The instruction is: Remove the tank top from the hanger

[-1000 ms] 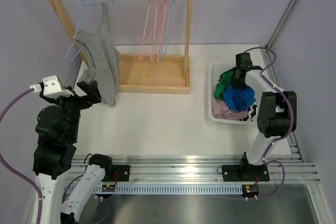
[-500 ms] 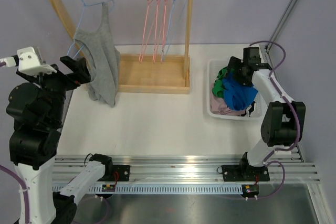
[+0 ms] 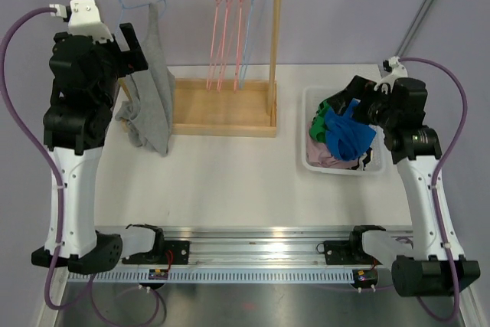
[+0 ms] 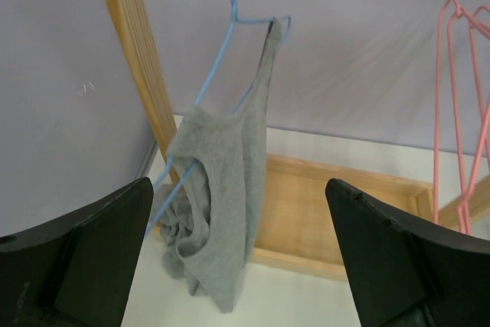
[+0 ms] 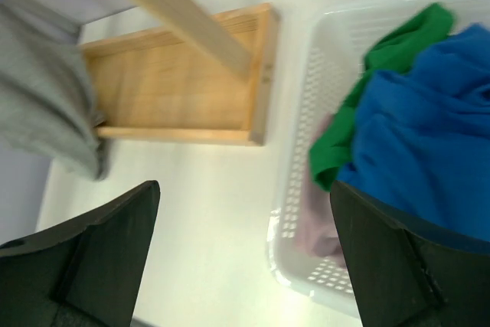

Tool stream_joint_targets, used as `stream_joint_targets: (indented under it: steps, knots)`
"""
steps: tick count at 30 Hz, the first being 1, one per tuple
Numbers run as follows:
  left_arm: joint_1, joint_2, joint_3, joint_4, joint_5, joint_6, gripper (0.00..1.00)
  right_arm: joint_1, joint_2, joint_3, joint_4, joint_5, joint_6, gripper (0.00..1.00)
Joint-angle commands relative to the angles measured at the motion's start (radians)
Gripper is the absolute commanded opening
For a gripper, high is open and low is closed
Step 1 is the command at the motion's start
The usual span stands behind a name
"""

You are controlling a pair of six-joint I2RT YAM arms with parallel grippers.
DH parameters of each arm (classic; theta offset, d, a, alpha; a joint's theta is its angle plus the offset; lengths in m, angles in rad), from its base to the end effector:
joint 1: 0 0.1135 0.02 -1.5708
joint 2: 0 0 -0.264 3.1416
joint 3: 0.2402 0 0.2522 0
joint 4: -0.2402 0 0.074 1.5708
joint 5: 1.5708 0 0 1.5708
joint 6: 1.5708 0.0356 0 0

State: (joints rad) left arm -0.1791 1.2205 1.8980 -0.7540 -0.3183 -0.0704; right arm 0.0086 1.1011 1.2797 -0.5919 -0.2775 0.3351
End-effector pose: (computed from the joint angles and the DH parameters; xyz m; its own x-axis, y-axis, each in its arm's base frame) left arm 0.1891 -0.0229 0.5535 -0.0653 -0.0561 -0.9963 -0.1428 0.9887 -0.0463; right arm 0.2299 0.0117 0.4080 -0.4645 0.3123 -0.8287 -0.1126 0.9073 0.4051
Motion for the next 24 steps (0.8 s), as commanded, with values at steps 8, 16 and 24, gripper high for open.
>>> stream_joint_targets:
  steps: [8, 16, 24]
  knots:
    - [0.185, 0.246, 0.275, 0.068, 0.232, 0.061, 0.99, 0.004, -0.170, -0.226, 0.141, -0.399, 0.125, 1.00]
    - [0.432, 0.370, 0.286, 0.228, 0.726, -0.052, 0.98, 0.082, -0.191, -0.221, 0.139, -0.397, 0.119, 1.00]
    - [0.472, 0.504, 0.398, 0.252, 0.875, -0.086, 0.79, 0.090, -0.196, -0.249, 0.158, -0.385, 0.116, 1.00]
